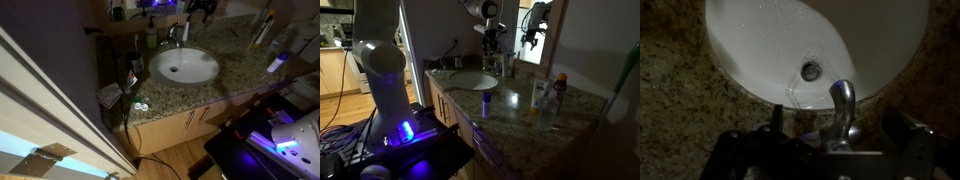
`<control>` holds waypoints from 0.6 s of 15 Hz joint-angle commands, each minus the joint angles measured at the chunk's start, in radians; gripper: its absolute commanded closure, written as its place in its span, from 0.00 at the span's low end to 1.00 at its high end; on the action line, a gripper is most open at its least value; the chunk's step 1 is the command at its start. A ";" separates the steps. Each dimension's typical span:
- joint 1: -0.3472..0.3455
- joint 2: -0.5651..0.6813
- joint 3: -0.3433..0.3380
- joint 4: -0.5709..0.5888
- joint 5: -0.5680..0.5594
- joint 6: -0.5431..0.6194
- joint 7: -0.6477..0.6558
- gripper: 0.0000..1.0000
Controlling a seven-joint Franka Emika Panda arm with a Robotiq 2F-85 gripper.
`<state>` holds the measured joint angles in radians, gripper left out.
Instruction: Push the faucet handle downwards
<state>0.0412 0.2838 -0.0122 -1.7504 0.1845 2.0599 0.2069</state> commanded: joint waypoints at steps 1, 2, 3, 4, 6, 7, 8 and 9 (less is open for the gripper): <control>-0.007 0.004 0.008 0.003 -0.003 -0.003 0.002 0.00; -0.007 0.002 0.008 0.003 -0.003 -0.004 0.002 0.00; 0.000 0.029 0.002 0.030 -0.036 -0.041 0.019 0.00; -0.002 0.071 0.006 0.062 -0.025 -0.031 0.021 0.00; -0.007 0.121 0.018 0.108 0.014 -0.012 0.008 0.00; -0.006 0.143 0.019 0.132 0.020 0.000 0.014 0.00; -0.003 0.169 0.020 0.165 0.020 0.002 0.025 0.00; 0.002 0.190 0.019 0.190 0.012 0.021 0.036 0.00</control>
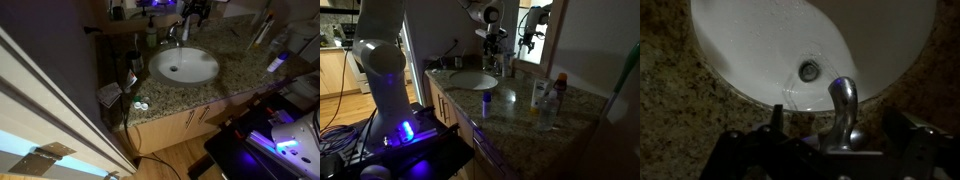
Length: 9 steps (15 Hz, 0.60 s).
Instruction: Push the faucet handle downwards
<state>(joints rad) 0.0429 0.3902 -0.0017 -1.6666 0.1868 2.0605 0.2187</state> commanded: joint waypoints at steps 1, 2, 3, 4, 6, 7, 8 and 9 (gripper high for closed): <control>0.002 0.105 0.009 0.136 0.006 0.028 0.030 0.00; 0.005 0.125 0.006 0.164 0.001 0.031 0.043 0.00; 0.007 0.144 0.004 0.190 -0.003 0.029 0.056 0.00; 0.006 0.163 0.006 0.216 0.000 0.025 0.059 0.00; 0.010 0.196 0.008 0.253 -0.005 0.012 0.063 0.00; 0.005 0.148 0.007 0.193 -0.003 0.025 0.049 0.00; 0.007 0.163 0.007 0.208 -0.003 0.025 0.051 0.00; 0.008 0.175 0.007 0.220 -0.003 0.025 0.051 0.00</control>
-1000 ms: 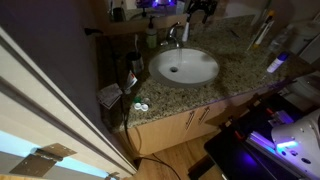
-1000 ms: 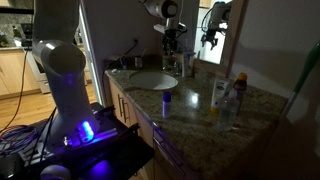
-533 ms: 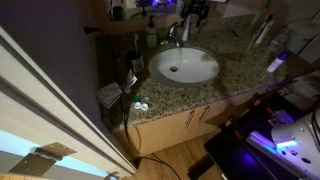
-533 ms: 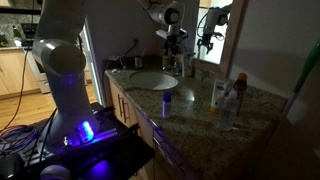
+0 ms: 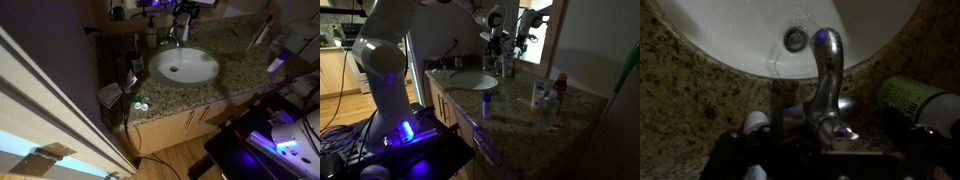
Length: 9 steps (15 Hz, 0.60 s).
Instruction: Push the faucet handle downwards
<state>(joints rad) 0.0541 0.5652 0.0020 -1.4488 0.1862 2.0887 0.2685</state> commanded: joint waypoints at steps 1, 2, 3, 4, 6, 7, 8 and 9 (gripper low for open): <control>0.000 0.002 0.000 -0.001 -0.009 0.002 0.008 0.00; 0.000 0.002 -0.001 -0.005 -0.010 0.008 0.009 0.25; 0.001 0.000 -0.002 -0.008 -0.012 0.013 0.008 0.26; 0.001 -0.003 -0.003 -0.011 -0.016 0.020 0.005 0.32; 0.002 -0.004 -0.005 -0.015 -0.019 0.030 0.008 0.47; 0.003 -0.004 -0.007 -0.018 -0.024 0.037 0.007 0.55; 0.006 -0.004 -0.009 -0.022 -0.032 0.044 0.006 0.62; 0.010 -0.004 -0.013 -0.026 -0.042 0.055 0.012 0.69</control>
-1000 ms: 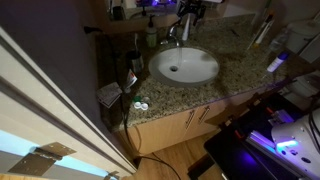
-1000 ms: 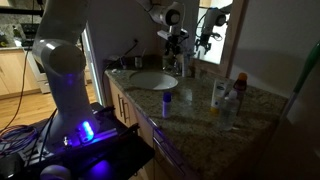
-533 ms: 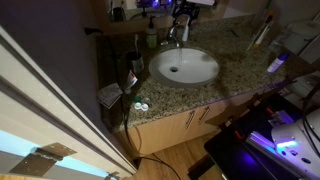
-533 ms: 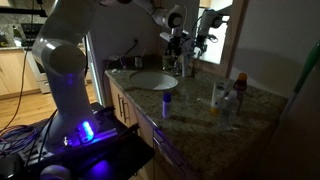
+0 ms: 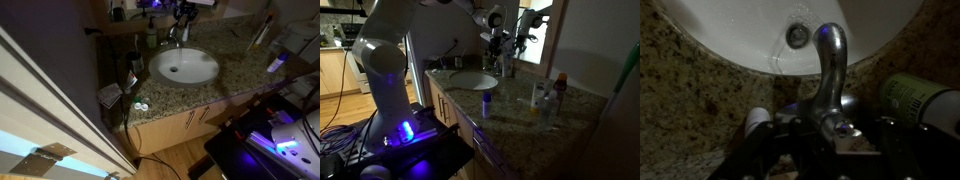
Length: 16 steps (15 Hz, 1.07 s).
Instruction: Push the faucet handle downwards
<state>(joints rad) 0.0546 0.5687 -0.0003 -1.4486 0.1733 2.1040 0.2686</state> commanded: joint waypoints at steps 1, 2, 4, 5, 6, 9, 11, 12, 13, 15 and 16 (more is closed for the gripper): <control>0.012 -0.008 -0.011 -0.031 -0.033 0.049 0.011 0.75; 0.017 -0.009 -0.012 -0.036 -0.039 0.060 0.010 0.81; 0.025 -0.015 -0.016 -0.051 -0.054 0.080 0.010 0.96; 0.026 -0.019 -0.018 -0.060 -0.063 0.077 0.012 0.95; 0.026 -0.019 -0.019 -0.065 -0.068 0.079 0.013 0.95; 0.016 -0.029 -0.016 -0.090 -0.060 0.084 0.012 0.69; 0.006 -0.046 -0.017 -0.104 -0.046 0.095 0.012 0.62; 0.001 -0.054 -0.017 -0.111 -0.040 0.099 0.009 0.56; -0.004 -0.057 -0.017 -0.111 -0.034 0.103 0.007 0.48; -0.022 -0.065 0.000 -0.113 -0.002 0.071 -0.017 0.34; -0.030 -0.074 0.010 -0.115 0.018 0.051 -0.035 0.28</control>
<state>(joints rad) 0.0580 0.5340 -0.0166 -1.5310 0.1423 2.1574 0.2744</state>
